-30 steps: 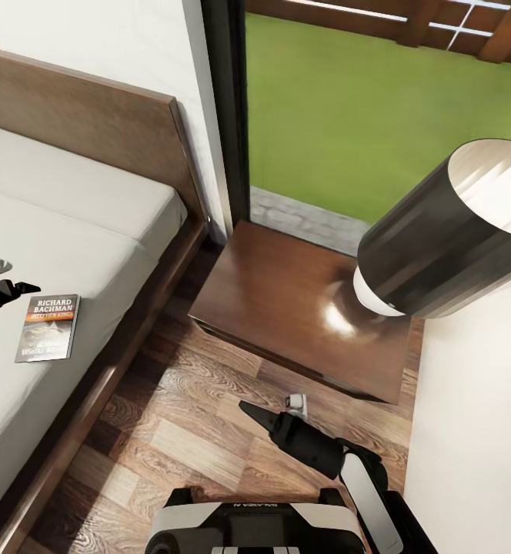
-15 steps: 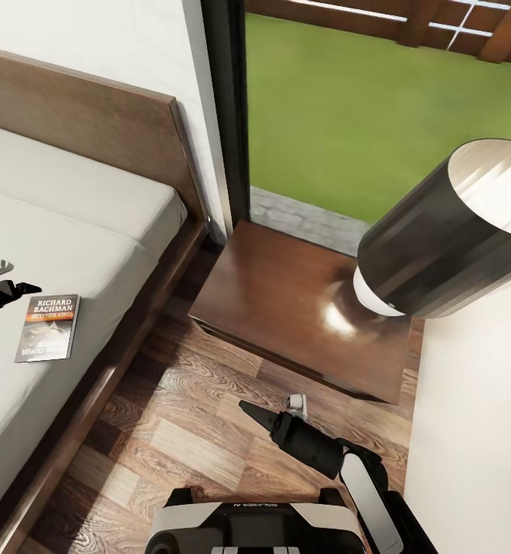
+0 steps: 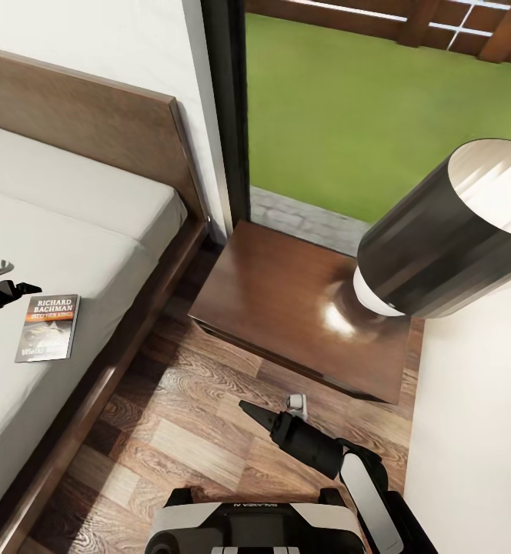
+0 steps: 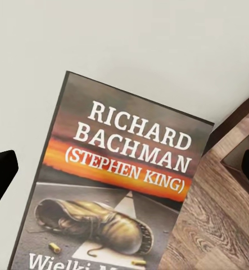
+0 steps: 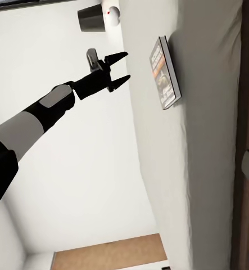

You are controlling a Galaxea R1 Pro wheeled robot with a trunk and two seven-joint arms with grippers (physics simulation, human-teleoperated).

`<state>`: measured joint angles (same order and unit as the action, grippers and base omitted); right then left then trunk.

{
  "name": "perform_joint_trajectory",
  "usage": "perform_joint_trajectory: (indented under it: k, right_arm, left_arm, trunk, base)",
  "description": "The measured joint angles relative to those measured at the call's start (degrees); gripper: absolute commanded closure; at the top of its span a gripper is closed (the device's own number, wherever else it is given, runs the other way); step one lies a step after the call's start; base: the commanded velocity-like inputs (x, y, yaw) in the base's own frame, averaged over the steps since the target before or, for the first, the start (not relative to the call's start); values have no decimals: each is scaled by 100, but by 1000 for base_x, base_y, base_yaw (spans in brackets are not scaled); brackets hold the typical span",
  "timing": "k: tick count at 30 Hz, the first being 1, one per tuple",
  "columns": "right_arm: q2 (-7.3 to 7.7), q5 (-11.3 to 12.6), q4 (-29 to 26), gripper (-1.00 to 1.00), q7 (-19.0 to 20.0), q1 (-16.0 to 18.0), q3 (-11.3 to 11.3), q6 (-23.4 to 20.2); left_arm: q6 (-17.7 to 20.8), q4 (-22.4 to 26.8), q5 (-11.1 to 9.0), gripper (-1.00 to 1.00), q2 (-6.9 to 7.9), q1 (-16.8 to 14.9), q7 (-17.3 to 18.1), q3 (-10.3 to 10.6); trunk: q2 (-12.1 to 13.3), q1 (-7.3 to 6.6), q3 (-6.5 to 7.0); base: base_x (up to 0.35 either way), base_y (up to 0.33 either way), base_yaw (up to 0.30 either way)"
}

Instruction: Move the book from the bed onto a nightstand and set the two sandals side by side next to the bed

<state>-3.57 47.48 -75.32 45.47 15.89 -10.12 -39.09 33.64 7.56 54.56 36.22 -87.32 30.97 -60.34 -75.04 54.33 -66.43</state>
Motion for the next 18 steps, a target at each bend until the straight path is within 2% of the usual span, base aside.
perform_joint_trajectory:
  k: [9, 18]
  right_arm:
    - [-1, -1, 0, -100, 1, 0, -4, 0]
    - [-2, -6, 2, -100, -1, 0, -15, 15]
  left_arm:
    - [0, 0, 0, -100, 0, 0, 0, -3]
    - [-3, -4, 0, -100, 0, 0, -5, 0]
  trunk:
    - [0, 0, 5]
    - [0, 0, 63]
  base:
    - [0, 0, 0]
    - [0, 0, 0]
